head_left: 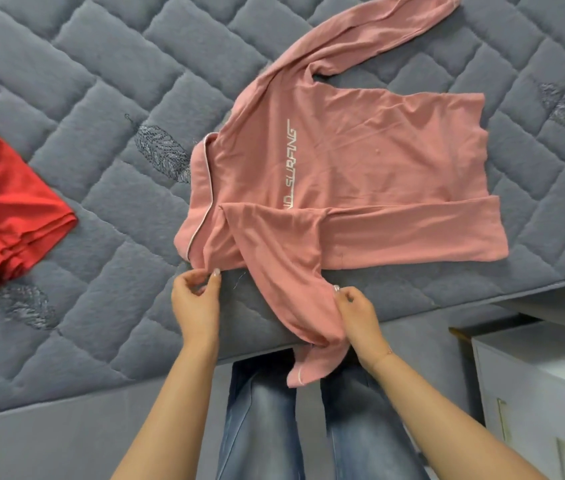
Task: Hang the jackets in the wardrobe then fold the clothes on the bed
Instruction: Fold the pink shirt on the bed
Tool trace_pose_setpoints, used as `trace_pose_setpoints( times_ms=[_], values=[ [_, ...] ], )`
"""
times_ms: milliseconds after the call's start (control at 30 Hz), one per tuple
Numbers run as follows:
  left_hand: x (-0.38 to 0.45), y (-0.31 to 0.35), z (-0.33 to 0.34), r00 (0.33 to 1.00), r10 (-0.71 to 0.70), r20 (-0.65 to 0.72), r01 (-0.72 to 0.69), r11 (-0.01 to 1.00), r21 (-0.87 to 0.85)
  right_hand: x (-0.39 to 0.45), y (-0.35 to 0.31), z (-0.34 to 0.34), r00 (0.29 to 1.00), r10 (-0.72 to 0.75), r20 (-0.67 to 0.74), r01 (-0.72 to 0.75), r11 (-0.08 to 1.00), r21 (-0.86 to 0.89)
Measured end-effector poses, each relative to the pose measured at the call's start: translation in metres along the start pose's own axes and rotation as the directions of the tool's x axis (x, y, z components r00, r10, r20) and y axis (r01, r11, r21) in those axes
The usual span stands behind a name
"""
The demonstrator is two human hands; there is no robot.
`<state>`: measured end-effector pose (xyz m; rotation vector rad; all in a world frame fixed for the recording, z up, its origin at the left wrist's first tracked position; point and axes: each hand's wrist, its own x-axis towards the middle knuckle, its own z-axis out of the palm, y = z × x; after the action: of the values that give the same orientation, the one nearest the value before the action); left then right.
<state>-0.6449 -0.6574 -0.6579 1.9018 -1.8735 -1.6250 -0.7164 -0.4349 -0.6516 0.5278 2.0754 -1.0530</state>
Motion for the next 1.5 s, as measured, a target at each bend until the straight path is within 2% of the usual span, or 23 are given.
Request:
trace_pose_setpoints(
  times_ms=[67,167,233,300,367,467,533,600,633,700,767,800,933,1000,1067,1167,1267,1367,1433,1500],
  values=[
    [-0.015,0.009,0.012,0.975,-0.150,0.166,0.170,0.979,-0.116,0.001,-0.027,-0.018,0.993,-0.113,-0.040,0.112,0.993,-0.024],
    [-0.021,0.031,0.033,0.886,-0.258,0.384,0.341,0.925,-0.166,0.020,-0.080,-0.041,0.958,-0.285,-0.036,0.271,0.939,-0.214],
    [-0.018,0.051,0.048,0.790,-0.312,0.527,0.501,0.824,-0.263,0.043,-0.121,-0.048,0.918,-0.396,-0.021,0.361,0.856,-0.371],
    [-0.011,0.069,0.063,0.726,-0.344,0.596,0.625,0.692,-0.361,0.068,-0.162,-0.048,0.882,-0.471,0.005,0.406,0.755,-0.515],
    [-0.003,0.080,0.076,0.724,-0.336,0.603,0.664,0.579,-0.474,0.093,-0.194,-0.044,0.865,-0.493,0.094,0.439,0.651,-0.619],
    [0.005,0.086,0.088,0.753,-0.288,0.592,0.657,0.384,-0.649,0.119,-0.210,-0.038,0.860,-0.474,0.189,0.483,0.637,-0.601],
    [0.004,0.087,0.094,0.760,-0.266,0.594,0.650,0.305,-0.696,0.119,-0.197,-0.044,0.850,-0.510,0.129,0.498,0.699,-0.514],
    [-0.001,0.087,0.100,0.760,-0.264,0.594,0.650,0.286,-0.704,0.108,-0.166,-0.053,0.874,-0.485,-0.025,0.453,0.833,-0.316],
    [-0.004,0.087,0.104,0.760,-0.265,0.593,0.649,0.284,-0.706,0.101,-0.147,-0.059,0.914,-0.399,-0.080,0.379,0.907,-0.185],
    [-0.006,0.088,0.111,0.763,-0.271,0.587,0.645,0.270,-0.714,0.088,-0.112,-0.071,0.990,-0.135,-0.045,0.140,0.984,0.115],
    [-0.006,0.091,0.118,0.772,-0.283,0.570,0.633,0.260,-0.729,0.086,-0.090,-0.083,0.996,0.070,0.058,-0.085,0.943,0.323],
    [-0.004,0.093,0.120,0.774,-0.292,0.562,0.630,0.265,-0.730,0.092,-0.085,-0.088,0.988,0.127,0.085,-0.150,0.906,0.397],
    [0.008,0.109,0.129,0.760,-0.403,0.510,0.636,0.298,-0.712,0.133,-0.104,-0.100,0.940,0.333,0.079,-0.305,0.712,0.633],
    [0.014,0.118,0.136,0.728,-0.507,0.462,0.653,0.307,-0.692,0.155,-0.121,-0.104,0.876,0.473,0.095,-0.401,0.603,0.690],
    [0.017,0.125,0.140,0.701,-0.574,0.424,0.654,0.279,-0.703,0.166,-0.133,-0.104,0.820,0.553,0.150,-0.488,0.536,0.689],
    [0.016,0.143,0.143,0.714,-0.539,0.448,0.628,0.210,-0.749,0.161,-0.131,-0.105,0.750,0.638,0.176,-0.588,0.520,0.620],
    [0.010,0.168,0.141,0.763,-0.431,0.481,0.600,0.196,-0.776,0.151,-0.111,-0.112,0.772,0.627,0.109,-0.569,0.604,0.559],
    [0.007,0.189,0.133,0.824,-0.272,0.496,0.556,0.226,-0.799,0.136,-0.112,-0.125,0.877,0.479,0.026,-0.387,0.674,0.630],
    [0.007,0.193,0.126,0.851,-0.207,0.483,0.523,0.248,-0.816,0.131,-0.128,-0.144,0.939,0.341,0.050,-0.258,0.601,0.757],
    [0.004,0.185,0.121,0.876,-0.190,0.444,0.481,0.254,-0.839,0.130,-0.142,-0.172,0.969,0.219,0.113,-0.200,0.430,0.880]
  ],
)
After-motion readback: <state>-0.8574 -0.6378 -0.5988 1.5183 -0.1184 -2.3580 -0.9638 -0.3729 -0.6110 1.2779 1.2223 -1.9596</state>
